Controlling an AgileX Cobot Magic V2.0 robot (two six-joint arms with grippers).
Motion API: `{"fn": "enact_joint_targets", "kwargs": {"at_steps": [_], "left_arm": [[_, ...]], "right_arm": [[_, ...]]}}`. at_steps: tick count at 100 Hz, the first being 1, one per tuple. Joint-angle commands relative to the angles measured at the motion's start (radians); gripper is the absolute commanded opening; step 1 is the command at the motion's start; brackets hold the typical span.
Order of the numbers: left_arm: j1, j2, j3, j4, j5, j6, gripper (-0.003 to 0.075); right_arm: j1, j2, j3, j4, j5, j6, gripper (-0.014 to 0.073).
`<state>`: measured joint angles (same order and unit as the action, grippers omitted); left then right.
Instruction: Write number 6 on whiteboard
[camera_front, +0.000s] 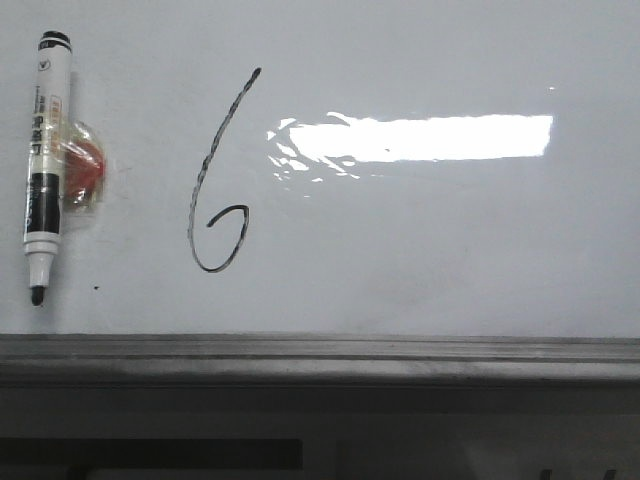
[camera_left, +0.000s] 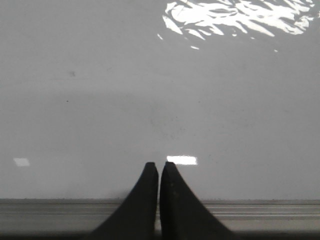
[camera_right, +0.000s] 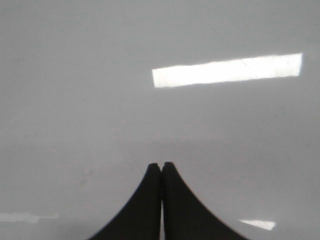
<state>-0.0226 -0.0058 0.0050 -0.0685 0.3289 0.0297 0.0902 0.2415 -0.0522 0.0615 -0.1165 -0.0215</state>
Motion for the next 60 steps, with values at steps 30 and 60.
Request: {"fn": "enact_joint_targets", "kwargs": {"at_steps": [30, 60], "left_arm": [[-0.004, -0.031, 0.044, -0.001, -0.046, -0.011, -0.0019], [-0.004, -0.029, 0.044, -0.001, -0.046, -0.011, -0.0019]], "right_arm": [[-0.091, -0.264, 0.092, -0.231, 0.180, 0.210, -0.0053], [-0.093, -0.271, 0.092, -0.237, 0.429, 0.171, -0.0053]]}}
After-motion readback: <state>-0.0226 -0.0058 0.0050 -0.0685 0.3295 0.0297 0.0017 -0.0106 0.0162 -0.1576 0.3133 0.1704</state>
